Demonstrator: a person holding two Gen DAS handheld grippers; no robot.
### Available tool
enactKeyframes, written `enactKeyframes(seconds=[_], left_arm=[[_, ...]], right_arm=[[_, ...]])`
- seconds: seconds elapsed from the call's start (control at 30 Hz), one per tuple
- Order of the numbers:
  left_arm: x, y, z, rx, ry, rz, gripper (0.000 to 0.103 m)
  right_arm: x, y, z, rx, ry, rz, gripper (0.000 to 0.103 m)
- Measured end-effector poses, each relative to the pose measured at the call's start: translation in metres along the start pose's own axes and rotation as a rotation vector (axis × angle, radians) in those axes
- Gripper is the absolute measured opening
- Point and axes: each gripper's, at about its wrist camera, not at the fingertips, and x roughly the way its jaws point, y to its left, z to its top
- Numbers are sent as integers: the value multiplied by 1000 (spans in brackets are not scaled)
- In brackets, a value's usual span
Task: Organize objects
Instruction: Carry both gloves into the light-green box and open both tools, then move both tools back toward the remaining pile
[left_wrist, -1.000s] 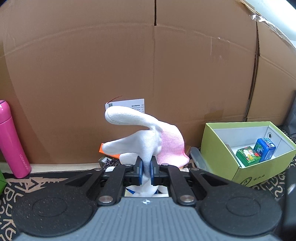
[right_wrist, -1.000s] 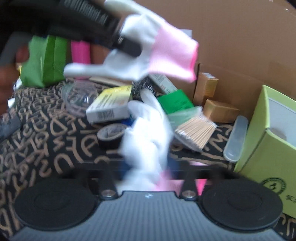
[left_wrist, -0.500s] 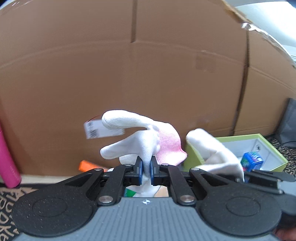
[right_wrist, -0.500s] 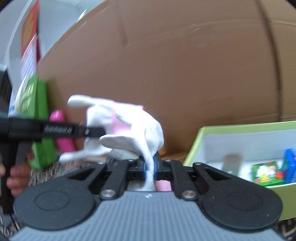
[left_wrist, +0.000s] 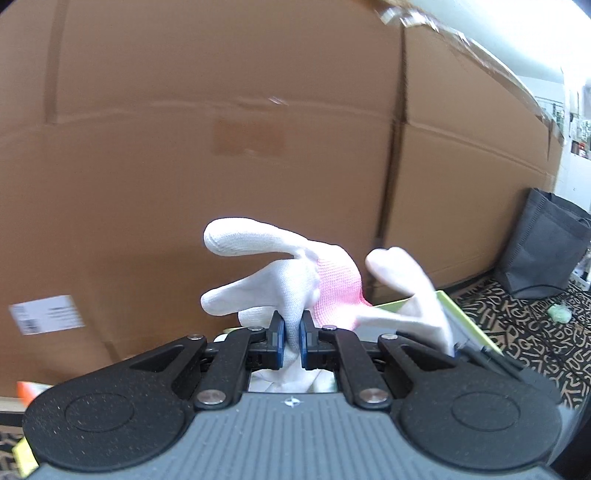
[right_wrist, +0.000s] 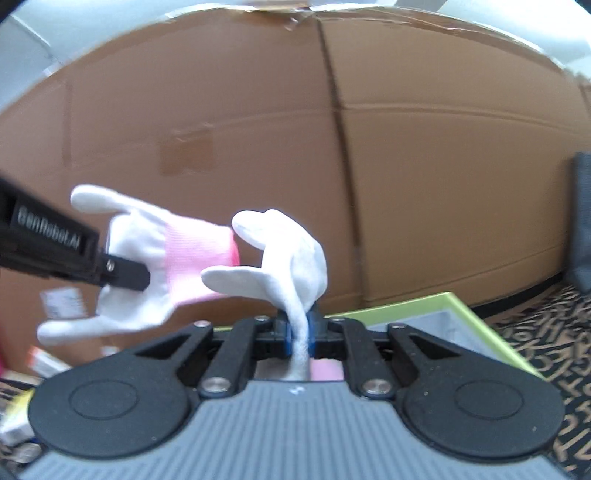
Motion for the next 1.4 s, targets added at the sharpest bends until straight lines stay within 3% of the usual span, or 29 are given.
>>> enactKeyframes(seconds=[0.03, 0.1, 0.13, 0.17, 0.2, 0.23, 0.3, 0.47, 0.63, 0.83, 1.07, 1.23, 1.4], left_arm=[[8, -4, 0, 0, 13, -26, 10], [21, -9, -1, -22, 59, -72, 35], [24, -8, -2, -44, 76, -79, 68], [24, -6, -4, -67, 68, -74, 84], [21, -3, -6, -85, 37, -56, 87], [17, 0, -7, -91, 5, -45, 88], [12, 6, -7, -85, -3, -44, 89], [1, 19, -17, -94, -9, 0, 90], [-8, 23, -32, -105, -9, 40, 90], [-38, 34, -52, -97, -47, 84, 91], [-87, 65, -72, -146, -111, 163, 94], [-113, 96, -91, -199, -129, 243, 94], [-116, 126, -113, -223, -118, 325, 94]], right_arm=[[8, -1, -3, -24, 47, -27, 34], [18, -3, -9, -33, 119, -81, 70], [18, -6, -10, -23, 125, -121, 72], [16, -9, -8, -7, 120, -154, 73], [11, -15, -6, 20, 98, -175, 78], [5, -21, -3, 64, 65, -193, 87], [-6, -34, 1, 157, 10, -238, 96], [-12, -63, 5, 314, -13, -240, 102], [-15, -54, 6, 299, 9, -203, 103], [-22, -41, 10, 257, -24, -163, 103], [-38, -5, 14, 205, -66, -7, 103], [-50, 40, 8, 65, -108, 125, 103], [-59, 77, -2, -27, -77, 316, 103]])
